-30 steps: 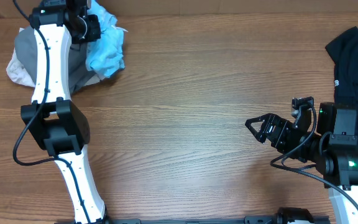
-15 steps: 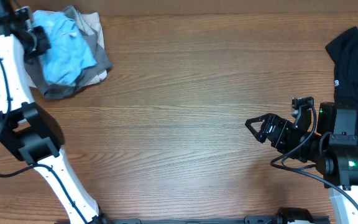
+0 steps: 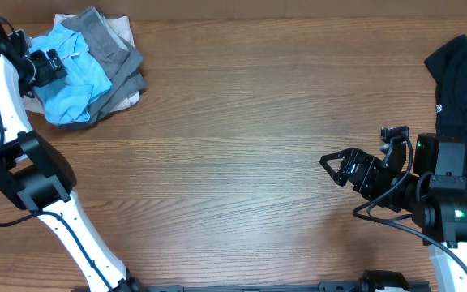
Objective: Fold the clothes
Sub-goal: 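Press and adjust the blue bundle on the pile with the left gripper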
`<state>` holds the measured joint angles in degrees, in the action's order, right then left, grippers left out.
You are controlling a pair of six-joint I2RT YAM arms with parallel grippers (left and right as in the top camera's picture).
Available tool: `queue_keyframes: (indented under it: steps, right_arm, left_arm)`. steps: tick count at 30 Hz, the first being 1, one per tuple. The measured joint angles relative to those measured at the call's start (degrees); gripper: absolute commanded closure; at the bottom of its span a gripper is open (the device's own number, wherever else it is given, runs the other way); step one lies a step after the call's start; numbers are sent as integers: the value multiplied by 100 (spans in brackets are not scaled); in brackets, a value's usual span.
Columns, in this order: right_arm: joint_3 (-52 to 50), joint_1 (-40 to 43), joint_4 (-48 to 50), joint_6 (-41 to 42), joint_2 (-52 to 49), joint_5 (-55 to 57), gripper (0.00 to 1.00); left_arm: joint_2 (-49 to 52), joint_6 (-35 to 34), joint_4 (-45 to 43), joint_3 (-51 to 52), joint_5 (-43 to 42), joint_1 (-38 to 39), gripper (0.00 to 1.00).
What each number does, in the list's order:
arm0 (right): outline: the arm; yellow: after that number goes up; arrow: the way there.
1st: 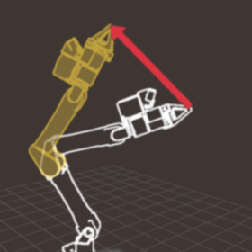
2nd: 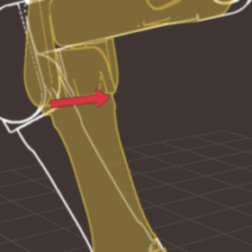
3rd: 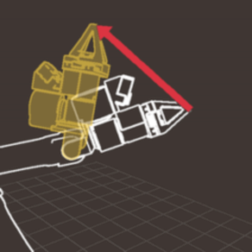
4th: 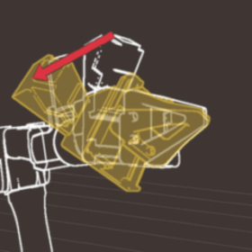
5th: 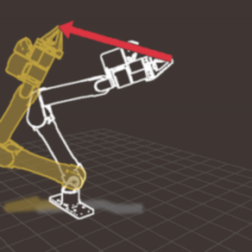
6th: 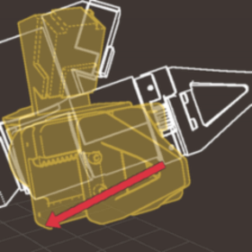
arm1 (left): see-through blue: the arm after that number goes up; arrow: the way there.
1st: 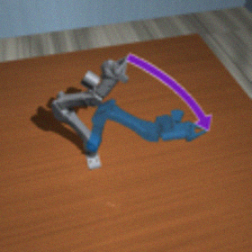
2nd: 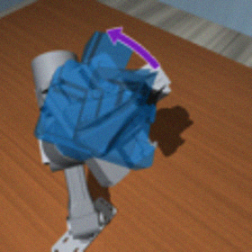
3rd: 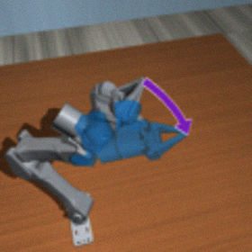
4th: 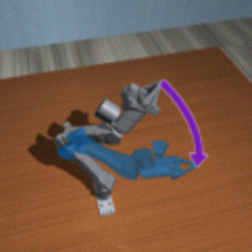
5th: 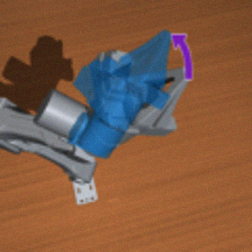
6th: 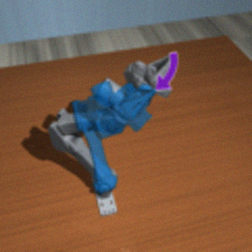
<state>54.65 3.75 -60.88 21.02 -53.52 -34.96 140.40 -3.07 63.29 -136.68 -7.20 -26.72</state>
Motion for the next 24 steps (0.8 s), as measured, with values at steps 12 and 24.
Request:
queue_keyframes:
  steps: [12,24]
  right_arm:
    - [0,0,-24,0,0,-22,0]
    - [-2,0,-24,-2,0,-26,0]
  left_arm:
    - [-745,-603,-74,-68,-780,109,83]
    - [-662,-1099,-234,-184,-1174,549,96]
